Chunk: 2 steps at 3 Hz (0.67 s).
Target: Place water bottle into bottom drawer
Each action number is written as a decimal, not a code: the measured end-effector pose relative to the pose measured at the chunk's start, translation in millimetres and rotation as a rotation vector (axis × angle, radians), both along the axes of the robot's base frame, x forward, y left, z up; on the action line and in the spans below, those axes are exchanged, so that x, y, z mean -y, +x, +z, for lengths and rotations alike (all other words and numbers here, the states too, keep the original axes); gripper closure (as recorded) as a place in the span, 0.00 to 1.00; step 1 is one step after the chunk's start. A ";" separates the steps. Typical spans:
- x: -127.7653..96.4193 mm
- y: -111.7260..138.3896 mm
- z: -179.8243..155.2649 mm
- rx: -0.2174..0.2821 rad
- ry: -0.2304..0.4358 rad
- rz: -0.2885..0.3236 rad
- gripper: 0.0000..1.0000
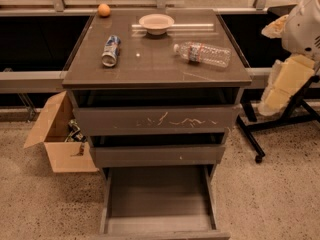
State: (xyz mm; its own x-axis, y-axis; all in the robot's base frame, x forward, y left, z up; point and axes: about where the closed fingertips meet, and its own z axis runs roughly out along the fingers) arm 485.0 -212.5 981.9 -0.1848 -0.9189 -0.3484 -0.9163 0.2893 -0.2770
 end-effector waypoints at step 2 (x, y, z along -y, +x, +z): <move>-6.5 127.5 -12.1 0.090 0.242 0.017 0.00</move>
Offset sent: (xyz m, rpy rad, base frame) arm 0.1878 0.0067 -0.0147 0.3436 -0.1428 0.0098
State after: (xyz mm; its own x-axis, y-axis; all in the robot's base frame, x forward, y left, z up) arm 612.5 -206.0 969.8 -0.1280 -0.8093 -0.5733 -0.8963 0.3418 -0.2824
